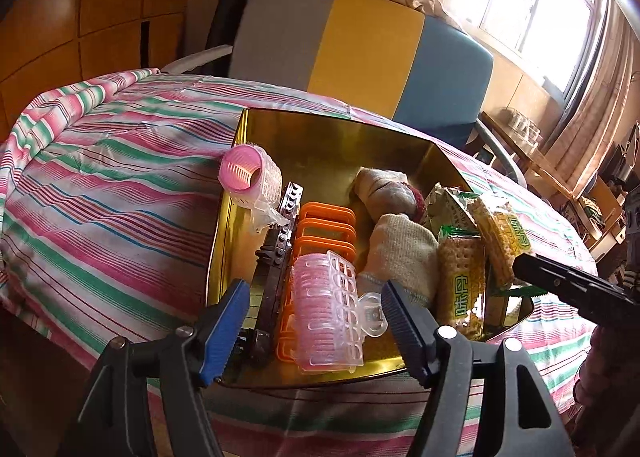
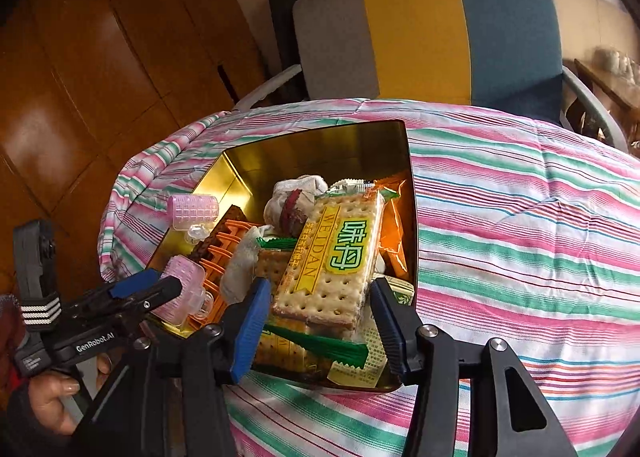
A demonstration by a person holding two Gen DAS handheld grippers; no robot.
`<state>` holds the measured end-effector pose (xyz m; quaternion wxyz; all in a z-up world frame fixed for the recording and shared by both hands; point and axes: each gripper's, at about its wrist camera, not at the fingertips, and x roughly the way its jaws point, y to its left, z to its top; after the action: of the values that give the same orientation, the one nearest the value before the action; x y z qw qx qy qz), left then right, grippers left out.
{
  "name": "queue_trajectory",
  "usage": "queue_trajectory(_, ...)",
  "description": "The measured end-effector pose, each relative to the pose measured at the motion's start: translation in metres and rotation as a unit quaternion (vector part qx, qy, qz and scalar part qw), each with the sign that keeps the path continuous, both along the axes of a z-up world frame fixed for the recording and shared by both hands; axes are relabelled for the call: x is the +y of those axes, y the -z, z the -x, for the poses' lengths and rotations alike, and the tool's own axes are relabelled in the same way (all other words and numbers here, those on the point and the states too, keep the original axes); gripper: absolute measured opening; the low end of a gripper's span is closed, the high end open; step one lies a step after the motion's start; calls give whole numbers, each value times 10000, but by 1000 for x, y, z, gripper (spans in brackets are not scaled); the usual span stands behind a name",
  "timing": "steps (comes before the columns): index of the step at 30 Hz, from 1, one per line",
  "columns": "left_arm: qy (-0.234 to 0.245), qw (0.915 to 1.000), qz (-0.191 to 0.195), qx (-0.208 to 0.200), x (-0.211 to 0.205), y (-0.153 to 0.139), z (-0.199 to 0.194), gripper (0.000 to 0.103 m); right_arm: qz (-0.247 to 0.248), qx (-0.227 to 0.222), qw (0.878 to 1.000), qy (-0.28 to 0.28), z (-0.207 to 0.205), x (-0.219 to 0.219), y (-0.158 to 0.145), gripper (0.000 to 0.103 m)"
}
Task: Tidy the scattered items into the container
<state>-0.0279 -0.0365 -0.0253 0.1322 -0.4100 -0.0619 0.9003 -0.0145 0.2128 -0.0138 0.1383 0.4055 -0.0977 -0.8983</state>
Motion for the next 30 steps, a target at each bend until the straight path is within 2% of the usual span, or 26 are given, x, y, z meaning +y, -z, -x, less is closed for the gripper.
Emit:
queue_trajectory(5, 12, 10000, 27, 76, 7, -6, -9, 70, 126, 59, 9999, 61, -6, 6, -3, 53)
queue_trajectory(11, 25, 9998, 59, 167, 15, -14, -20, 70, -33, 272, 9996, 122, -20, 8, -16, 55)
queue_trajectory(13, 30, 9998, 70, 198, 18, -17, -23, 72, -149, 307, 9994, 112, -25, 3, -17, 61)
queue_trajectory(16, 28, 9997, 93, 239, 22, -20, -29, 76, -323, 359, 9988, 80, -32, -5, -18, 65)
queue_trajectory(27, -557, 9961, 628, 259, 26, -27, -40, 76, -885, 255, 9952, 335, -43, -27, -11, 75)
queue_trajectory(30, -697, 9953, 626, 232, 23, -28, -42, 76, -1012, 209, 9936, 452, -45, -29, -9, 80)
